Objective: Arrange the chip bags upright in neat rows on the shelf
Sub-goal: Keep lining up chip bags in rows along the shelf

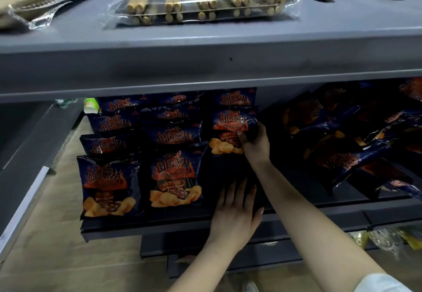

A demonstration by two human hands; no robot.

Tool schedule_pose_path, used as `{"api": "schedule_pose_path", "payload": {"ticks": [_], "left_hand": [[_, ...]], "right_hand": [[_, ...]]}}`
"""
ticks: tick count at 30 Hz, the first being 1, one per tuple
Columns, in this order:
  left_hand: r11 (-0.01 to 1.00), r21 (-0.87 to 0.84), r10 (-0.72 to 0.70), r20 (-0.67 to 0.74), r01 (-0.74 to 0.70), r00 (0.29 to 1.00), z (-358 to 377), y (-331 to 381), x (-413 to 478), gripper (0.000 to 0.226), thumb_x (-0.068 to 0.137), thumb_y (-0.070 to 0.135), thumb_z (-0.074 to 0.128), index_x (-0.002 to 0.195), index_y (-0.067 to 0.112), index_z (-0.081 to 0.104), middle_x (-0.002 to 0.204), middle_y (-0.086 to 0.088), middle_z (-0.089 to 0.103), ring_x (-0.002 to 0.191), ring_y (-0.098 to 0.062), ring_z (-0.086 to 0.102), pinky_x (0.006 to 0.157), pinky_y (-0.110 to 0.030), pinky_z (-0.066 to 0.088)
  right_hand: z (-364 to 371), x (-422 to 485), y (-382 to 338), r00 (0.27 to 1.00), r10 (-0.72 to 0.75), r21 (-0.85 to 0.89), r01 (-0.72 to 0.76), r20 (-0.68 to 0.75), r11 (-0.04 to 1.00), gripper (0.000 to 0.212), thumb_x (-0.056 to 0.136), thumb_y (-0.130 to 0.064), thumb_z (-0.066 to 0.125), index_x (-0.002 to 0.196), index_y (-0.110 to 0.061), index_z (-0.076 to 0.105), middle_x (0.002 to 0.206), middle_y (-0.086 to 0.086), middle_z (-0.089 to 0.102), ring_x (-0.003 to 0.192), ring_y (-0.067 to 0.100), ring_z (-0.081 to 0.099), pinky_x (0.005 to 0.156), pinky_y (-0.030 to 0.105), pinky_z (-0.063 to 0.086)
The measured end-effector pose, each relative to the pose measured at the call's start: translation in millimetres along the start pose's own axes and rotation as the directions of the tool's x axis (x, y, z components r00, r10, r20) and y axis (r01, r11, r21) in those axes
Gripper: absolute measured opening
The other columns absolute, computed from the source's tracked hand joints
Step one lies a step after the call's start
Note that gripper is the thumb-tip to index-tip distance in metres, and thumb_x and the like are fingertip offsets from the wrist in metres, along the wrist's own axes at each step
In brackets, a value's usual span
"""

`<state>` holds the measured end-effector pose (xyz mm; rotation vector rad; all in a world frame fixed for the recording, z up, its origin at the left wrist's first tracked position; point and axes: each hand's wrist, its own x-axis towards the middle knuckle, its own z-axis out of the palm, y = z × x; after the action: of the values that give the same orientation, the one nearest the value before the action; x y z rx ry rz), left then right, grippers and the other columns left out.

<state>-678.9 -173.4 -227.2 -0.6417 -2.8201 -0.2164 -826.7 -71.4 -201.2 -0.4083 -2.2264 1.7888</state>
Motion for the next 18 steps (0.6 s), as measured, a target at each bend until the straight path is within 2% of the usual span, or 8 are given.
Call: {"api": "schedule_pose_path", "payload": {"ticks": [4,9,12,15,18], "left_hand": [[1.0,-0.002,0.003,-0.003,-0.003,1.0,-2,0,-1,0.052,0.091,0.047,0.037,0.125,0.014,0.059,0.133,-0.011,0.055,0.12,-0.028,0.054,0.098,-0.043,0.045],[0.999,-0.031,-0.009,0.019,0.009,1.0,-4,1,-1,0.052,0.091,0.047,0.038,0.125,0.014,0.058,0.134,-0.011,0.054,0.121,-0.028,0.053,0.098,-0.044,0.045],[0.999,-0.046,-0.017,0.033,0.019,0.999,-5,1,-1,0.052,0.091,0.047,0.036,0.125,0.014,0.059,0.134,-0.01,0.054,0.12,-0.028,0.054,0.098,-0.044,0.045],[0.997,-0.065,-0.039,0.058,0.043,0.998,-9,3,1,0.054,0.09,0.047,0.033,0.125,0.015,0.058,0.134,-0.009,0.054,0.119,-0.029,0.054,0.1,-0.047,0.043],[0.985,-0.159,-0.064,0.052,0.072,0.997,-10,3,4,0.051,0.091,0.045,0.037,0.129,0.016,0.053,0.136,-0.008,0.052,0.123,-0.03,0.05,0.103,-0.049,0.039]], "right_hand": [[0,5,-3,1.0,0.024,-0.015,-0.024,0.01,1.0,0.063,0.084,-0.021,0.07,0.138,-0.016,0.038,0.131,0.008,0.055,0.122,0.024,0.051,0.09,0.025,0.038],[-13,-7,-8,1.0,-0.013,-0.001,0.013,-0.01,1.0,0.065,0.083,-0.028,0.07,0.139,-0.017,0.038,0.134,0.005,0.053,0.121,0.015,0.049,0.09,0.022,0.038],[-30,-28,-22,0.997,-0.026,0.146,0.038,-0.079,0.989,0.063,0.084,-0.023,0.07,0.138,-0.016,0.039,0.131,0.004,0.054,0.121,0.013,0.052,0.091,0.018,0.043],[-56,-52,-50,0.971,-0.167,0.224,0.204,-0.171,0.953,0.051,0.085,-0.013,0.068,0.131,-0.015,0.045,0.121,0.002,0.057,0.115,0.013,0.056,0.092,0.014,0.046],[-93,-67,-81,0.907,-0.349,0.192,0.395,-0.235,0.898,0.041,0.086,-0.005,0.064,0.123,-0.014,0.048,0.117,0.006,0.058,0.113,0.019,0.058,0.097,0.025,0.047]]}}
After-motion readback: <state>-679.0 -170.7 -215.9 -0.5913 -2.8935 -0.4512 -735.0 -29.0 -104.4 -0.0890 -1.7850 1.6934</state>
